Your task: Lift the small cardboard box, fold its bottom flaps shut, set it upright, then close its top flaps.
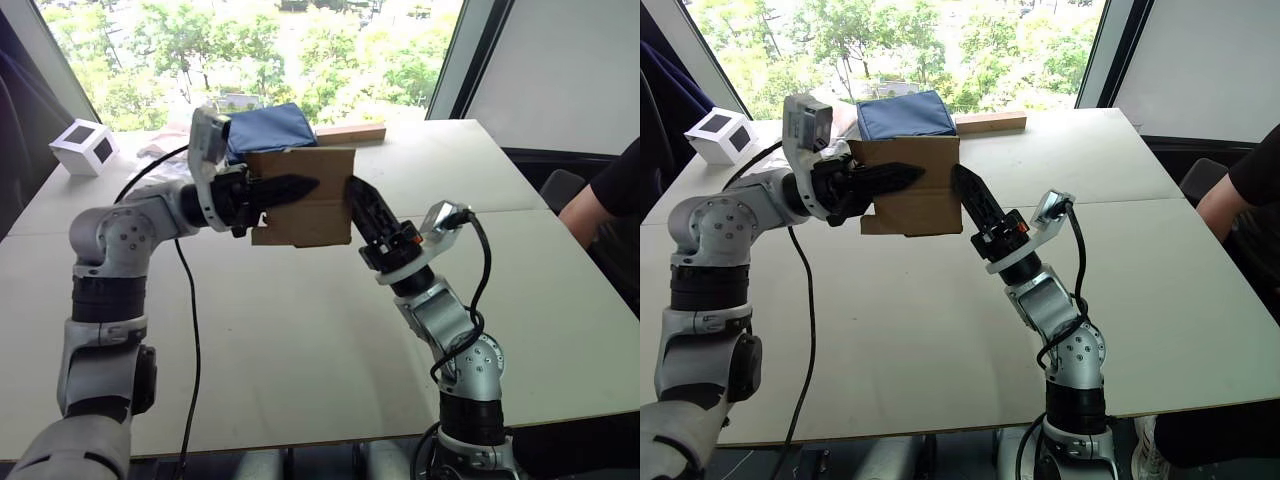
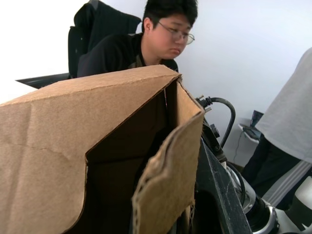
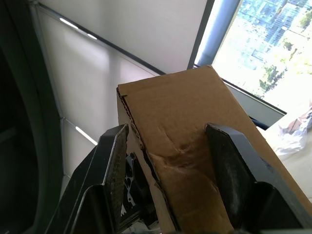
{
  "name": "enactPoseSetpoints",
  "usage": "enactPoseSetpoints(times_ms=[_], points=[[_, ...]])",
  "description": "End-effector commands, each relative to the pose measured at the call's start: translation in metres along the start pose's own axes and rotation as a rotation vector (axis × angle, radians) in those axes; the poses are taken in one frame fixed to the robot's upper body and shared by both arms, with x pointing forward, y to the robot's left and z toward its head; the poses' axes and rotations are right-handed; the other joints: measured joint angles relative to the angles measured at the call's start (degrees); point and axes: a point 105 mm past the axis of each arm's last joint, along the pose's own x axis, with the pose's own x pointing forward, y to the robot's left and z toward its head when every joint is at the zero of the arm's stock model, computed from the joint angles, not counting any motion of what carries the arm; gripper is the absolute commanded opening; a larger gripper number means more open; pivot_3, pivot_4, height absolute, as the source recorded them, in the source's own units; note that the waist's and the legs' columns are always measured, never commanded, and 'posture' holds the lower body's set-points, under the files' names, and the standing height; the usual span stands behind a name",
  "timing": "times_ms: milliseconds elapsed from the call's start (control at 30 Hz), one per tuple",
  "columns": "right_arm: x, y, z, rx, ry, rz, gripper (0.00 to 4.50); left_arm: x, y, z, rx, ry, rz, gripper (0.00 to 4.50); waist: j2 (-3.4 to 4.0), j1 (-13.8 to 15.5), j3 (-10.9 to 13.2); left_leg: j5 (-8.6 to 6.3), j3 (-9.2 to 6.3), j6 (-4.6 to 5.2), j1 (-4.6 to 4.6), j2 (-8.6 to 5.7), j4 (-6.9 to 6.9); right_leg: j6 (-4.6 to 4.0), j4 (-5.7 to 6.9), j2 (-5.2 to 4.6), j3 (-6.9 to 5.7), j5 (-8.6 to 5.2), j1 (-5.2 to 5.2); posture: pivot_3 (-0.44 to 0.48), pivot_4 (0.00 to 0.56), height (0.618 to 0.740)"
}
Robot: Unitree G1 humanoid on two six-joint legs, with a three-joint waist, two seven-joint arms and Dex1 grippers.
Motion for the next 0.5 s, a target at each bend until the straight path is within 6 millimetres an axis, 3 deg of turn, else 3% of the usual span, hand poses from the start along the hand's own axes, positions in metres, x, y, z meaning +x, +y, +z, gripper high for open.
enactPoseSetpoints(times_ms=[33,367,500], points=[[0.009,0.024,-0.015,-0.007,0.073,0.108,2.55,0.007,-0.009,0.014,0.043,-0.029,-0.041,0.00,0.00,0.0,0.0,0.00,0.00,0.00,0.00,0.00,0.00,0.00,0.00,0.00,0.00,0.00,0.00,0.000,0.150,0.737],[-0.008,0.025,0.007,-0.107,0.065,0.077,2.55,-0.001,-0.009,0.019,0.042,-0.027,-0.030,0.00,0.00,0.0,0.0,0.00,0.00,0.00,0.00,-0.01,0.00,0.00,0.00,0.00,0.00,0.00,0.00,0.000,0.150,0.737],[-0.014,0.024,0.016,-0.131,0.055,0.058,1.57,-0.001,-0.010,0.016,0.035,-0.031,-0.030,0.00,0.00,0.0,0.0,0.00,0.00,0.00,0.00,-0.01,0.00,0.00,0.00,0.00,0.00,0.00,0.00,0.000,0.150,0.737]])
